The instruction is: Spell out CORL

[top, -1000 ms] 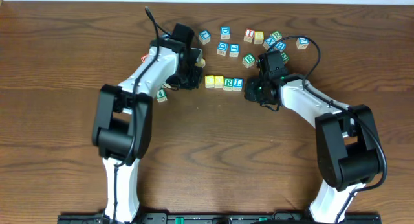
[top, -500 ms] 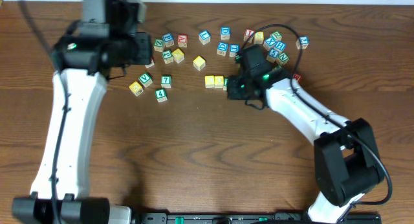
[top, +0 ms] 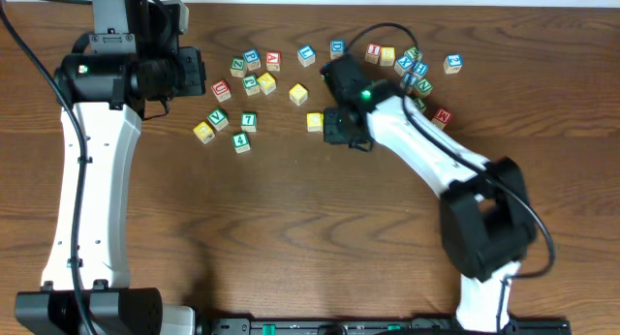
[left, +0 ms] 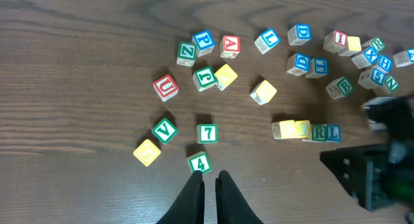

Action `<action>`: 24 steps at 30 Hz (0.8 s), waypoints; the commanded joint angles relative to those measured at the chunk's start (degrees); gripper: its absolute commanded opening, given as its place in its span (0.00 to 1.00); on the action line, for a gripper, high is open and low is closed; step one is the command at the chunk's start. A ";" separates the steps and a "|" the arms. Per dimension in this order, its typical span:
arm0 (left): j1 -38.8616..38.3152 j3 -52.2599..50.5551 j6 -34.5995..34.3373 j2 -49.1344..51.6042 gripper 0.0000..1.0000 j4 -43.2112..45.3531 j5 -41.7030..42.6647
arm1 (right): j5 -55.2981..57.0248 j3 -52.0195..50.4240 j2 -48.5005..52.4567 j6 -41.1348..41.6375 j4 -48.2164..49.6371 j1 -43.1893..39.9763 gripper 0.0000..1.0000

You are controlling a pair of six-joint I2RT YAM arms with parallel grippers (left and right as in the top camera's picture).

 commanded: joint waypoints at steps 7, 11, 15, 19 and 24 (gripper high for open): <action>0.09 -0.04 0.15 0.72 0.09 -0.11 -0.15 | 6.16 3.04 4.39 2.86 -4.31 0.70 0.24; 0.09 -0.04 0.17 0.72 0.09 -0.11 -0.15 | 6.67 3.02 4.79 3.28 -3.69 0.68 0.24; 0.09 -0.04 0.15 0.72 0.09 -0.11 -0.17 | 6.75 2.82 5.35 3.26 -2.34 0.74 0.24; 0.09 -0.04 0.17 0.72 0.09 -0.11 -0.17 | 7.98 2.82 6.19 3.28 -1.86 0.74 0.24; 0.09 -0.04 0.17 0.72 0.09 -0.11 -0.17 | 8.44 2.82 6.84 3.32 -1.68 0.63 0.24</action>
